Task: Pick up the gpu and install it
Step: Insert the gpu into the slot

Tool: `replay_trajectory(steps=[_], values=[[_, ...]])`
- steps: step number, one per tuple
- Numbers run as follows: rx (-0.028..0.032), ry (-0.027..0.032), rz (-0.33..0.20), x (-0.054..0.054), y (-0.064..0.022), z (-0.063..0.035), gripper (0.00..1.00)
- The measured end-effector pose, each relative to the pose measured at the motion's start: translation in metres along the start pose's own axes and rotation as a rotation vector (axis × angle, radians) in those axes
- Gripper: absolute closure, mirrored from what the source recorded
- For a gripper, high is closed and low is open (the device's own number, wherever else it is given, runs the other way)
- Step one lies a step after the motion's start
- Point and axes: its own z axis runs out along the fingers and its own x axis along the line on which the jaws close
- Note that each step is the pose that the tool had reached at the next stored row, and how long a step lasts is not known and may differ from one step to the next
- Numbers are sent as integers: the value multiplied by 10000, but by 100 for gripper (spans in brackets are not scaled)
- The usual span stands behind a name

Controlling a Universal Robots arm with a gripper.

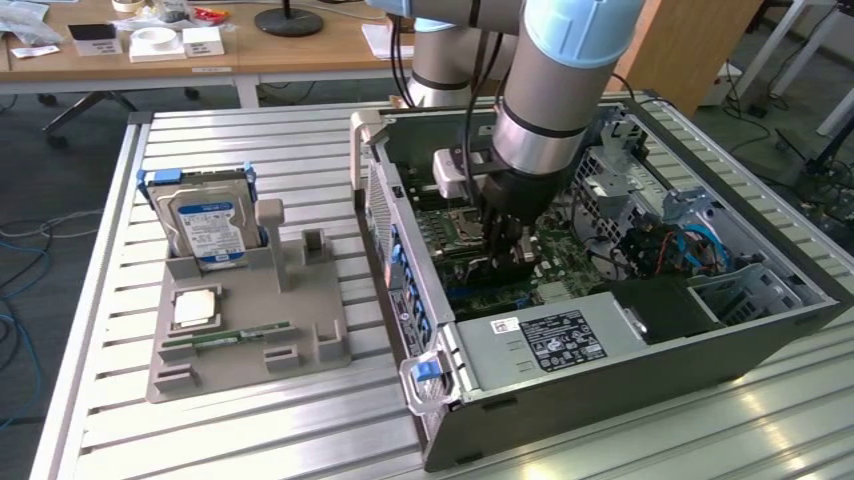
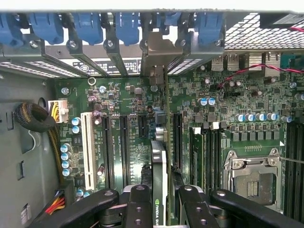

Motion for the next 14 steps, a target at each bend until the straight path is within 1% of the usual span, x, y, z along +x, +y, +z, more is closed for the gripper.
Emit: replay_trajectory(steps=[9, 10, 11, 12, 13, 14], values=[[0, -5, 0, 0, 3, 4, 74], [3, -32, 7, -2, 5, 13, 73], [6, -21, 7, -2, 5, 11, 73], [5, -15, 5, -1, 4, 8, 67], [1, -6, 3, 0, 4, 4, 67], [1, -6, 1, 0, 3, 4, 60]])
